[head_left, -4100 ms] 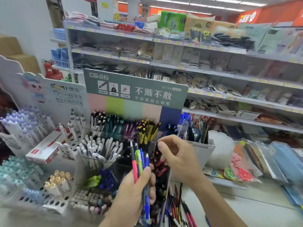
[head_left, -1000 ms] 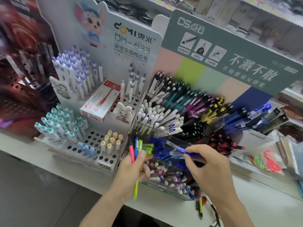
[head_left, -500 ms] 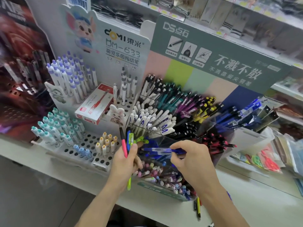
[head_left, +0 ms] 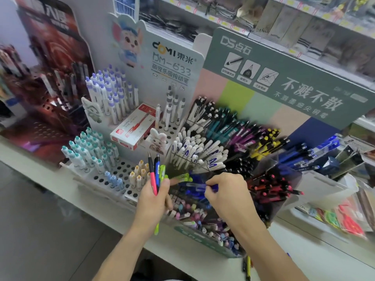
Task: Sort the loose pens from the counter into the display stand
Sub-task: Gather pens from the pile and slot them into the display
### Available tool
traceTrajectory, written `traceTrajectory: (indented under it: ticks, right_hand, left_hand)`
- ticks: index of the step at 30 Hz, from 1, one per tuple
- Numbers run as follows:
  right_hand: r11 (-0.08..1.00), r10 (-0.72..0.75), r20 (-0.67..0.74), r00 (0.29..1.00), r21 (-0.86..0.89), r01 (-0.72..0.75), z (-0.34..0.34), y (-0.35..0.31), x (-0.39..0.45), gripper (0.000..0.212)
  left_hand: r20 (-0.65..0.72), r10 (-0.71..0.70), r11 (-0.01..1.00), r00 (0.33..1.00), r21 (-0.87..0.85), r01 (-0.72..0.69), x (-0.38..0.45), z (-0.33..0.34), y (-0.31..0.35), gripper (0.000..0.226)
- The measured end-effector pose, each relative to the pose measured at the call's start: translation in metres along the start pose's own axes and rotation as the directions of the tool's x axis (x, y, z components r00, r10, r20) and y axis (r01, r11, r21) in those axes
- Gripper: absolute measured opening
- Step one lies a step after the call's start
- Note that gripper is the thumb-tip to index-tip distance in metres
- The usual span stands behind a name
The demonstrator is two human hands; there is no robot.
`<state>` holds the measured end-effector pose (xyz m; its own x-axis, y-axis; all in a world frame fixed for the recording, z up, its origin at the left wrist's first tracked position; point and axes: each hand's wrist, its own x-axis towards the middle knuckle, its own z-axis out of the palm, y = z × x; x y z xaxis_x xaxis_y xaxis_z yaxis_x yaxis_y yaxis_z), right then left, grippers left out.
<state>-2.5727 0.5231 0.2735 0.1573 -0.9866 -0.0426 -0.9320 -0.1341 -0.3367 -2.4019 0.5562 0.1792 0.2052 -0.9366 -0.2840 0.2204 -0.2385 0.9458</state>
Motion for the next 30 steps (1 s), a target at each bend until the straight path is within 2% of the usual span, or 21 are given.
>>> traceTrajectory:
  ticks: [2, 6, 8, 10, 13, 15, 17, 21, 23, 25, 27, 30]
  right_hand:
    - [0.999, 0.035, -0.046, 0.998, 0.003, -0.035, -0.01, 0.003, 0.0, 0.014]
    - [0.995, 0.01, 0.049, 0.999, -0.1, -0.005, -0.01, 0.001, 0.004, 0.014]
    - [0.994, -0.043, 0.062, 0.997, -0.093, 0.049, 0.002, -0.003, 0.006, 0.015]
    - [0.988, -0.155, -0.059, 0.986, -0.03, 0.154, 0.018, -0.003, 0.007, 0.012]
    - [0.956, -0.249, -0.298, 0.921, 0.078, 0.284, 0.045, 0.007, 0.007, 0.016]
    - [0.93, -0.272, -0.357, 0.894, 0.142, 0.34, 0.061, 0.017, 0.004, 0.023]
    - [0.919, -0.282, -0.336, 0.899, 0.173, 0.354, 0.07, 0.025, 0.001, 0.036]
    - [0.935, -0.292, -0.128, 0.948, 0.172, 0.311, 0.082, 0.031, -0.006, 0.077]
    - [0.937, -0.313, -0.126, 0.941, 0.121, 0.328, 0.089, 0.03, -0.006, 0.085]
    - [0.931, -0.333, -0.242, 0.911, 0.067, 0.358, 0.092, 0.031, 0.0, 0.072]
    - [0.927, -0.307, -0.363, 0.88, 0.095, 0.363, 0.086, 0.035, 0.009, 0.05]
    - [0.921, -0.282, -0.419, 0.863, 0.132, 0.366, 0.079, 0.04, 0.012, 0.04]
  left_hand:
    - [-0.006, 0.012, 1.0, 1.0, 0.008, -0.012, 0.0, 0.0, -0.001, 0.029]
    - [-0.012, 0.006, 1.0, 1.0, 0.006, -0.006, 0.001, -0.001, -0.005, 0.026]
    - [-0.006, 0.003, 1.0, 1.0, 0.02, -0.003, 0.002, 0.001, -0.005, 0.026]
    - [-0.009, 0.011, 0.998, 1.0, 0.061, -0.01, 0.001, 0.001, -0.006, 0.027]
    - [-0.016, 0.012, 0.994, 1.0, 0.109, -0.011, -0.003, 0.002, -0.004, 0.03]
    - [-0.024, -0.019, 0.997, 1.0, 0.079, 0.02, -0.007, 0.003, -0.001, 0.031]
    - [-0.012, -0.064, 0.998, 0.998, 0.001, 0.064, -0.012, 0.004, 0.002, 0.031]
    - [0.034, -0.078, 0.992, 0.996, -0.097, 0.081, -0.026, 0.006, 0.013, 0.026]
    - [0.028, -0.08, 0.99, 0.996, -0.111, 0.083, -0.031, 0.005, 0.016, 0.027]
    - [0.016, -0.077, 0.993, 0.997, -0.094, 0.078, -0.035, 0.005, 0.017, 0.029]
    - [0.011, -0.077, 0.995, 0.997, -0.069, 0.077, -0.037, 0.004, 0.016, 0.031]
    - [0.024, -0.086, 0.995, 0.996, -0.056, 0.087, -0.043, 0.007, 0.019, 0.03]
